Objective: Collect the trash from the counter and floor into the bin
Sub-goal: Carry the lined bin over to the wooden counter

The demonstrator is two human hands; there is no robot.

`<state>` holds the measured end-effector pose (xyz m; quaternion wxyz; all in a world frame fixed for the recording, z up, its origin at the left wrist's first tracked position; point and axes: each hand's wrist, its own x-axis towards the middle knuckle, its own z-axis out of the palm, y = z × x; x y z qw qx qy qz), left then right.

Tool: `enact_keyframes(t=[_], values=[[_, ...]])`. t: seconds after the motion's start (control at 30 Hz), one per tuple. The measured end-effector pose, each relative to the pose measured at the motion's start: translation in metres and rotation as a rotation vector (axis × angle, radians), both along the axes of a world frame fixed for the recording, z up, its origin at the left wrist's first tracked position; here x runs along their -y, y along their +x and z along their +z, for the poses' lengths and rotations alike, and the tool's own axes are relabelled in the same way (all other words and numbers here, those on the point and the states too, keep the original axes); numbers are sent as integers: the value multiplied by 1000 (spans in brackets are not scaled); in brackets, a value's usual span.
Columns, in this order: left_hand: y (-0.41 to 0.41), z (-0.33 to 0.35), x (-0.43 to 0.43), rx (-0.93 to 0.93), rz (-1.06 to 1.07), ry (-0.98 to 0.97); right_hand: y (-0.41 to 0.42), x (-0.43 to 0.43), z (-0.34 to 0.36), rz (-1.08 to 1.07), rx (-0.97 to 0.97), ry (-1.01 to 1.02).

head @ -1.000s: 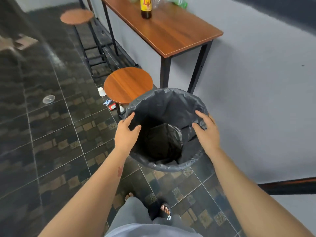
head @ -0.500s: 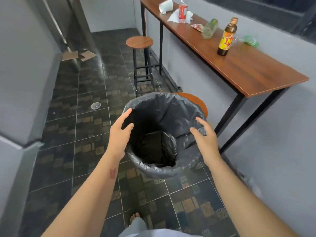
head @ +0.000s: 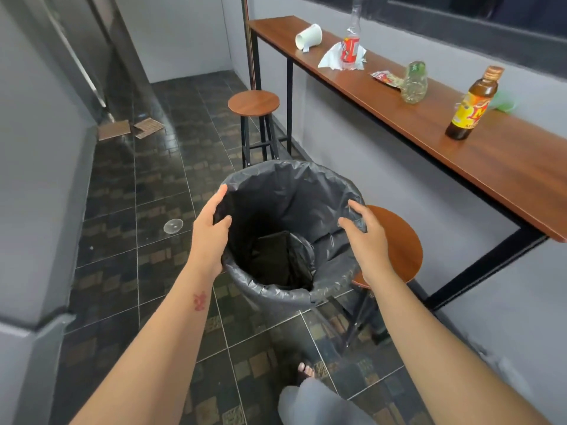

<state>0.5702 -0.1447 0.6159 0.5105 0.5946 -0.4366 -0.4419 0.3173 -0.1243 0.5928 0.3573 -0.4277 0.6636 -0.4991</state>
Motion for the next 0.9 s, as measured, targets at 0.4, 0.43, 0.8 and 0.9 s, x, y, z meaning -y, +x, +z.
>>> enact_keyframes(t=[0.4, 0.43, 0.8, 0.9], values=[[-24, -2, 213, -19, -121, 0, -17, 179, 10, -168, 4, -2], [-28, -3, 228, -20, -141, 7, -20, 188, 11, -193, 4, 3], [-68, -21, 354, -64, -414, 125, -36, 236, -3, -467, -70, 75], [-78, -20, 380, -89, -495, 136, -31, 241, -6, -558, -109, 104]])
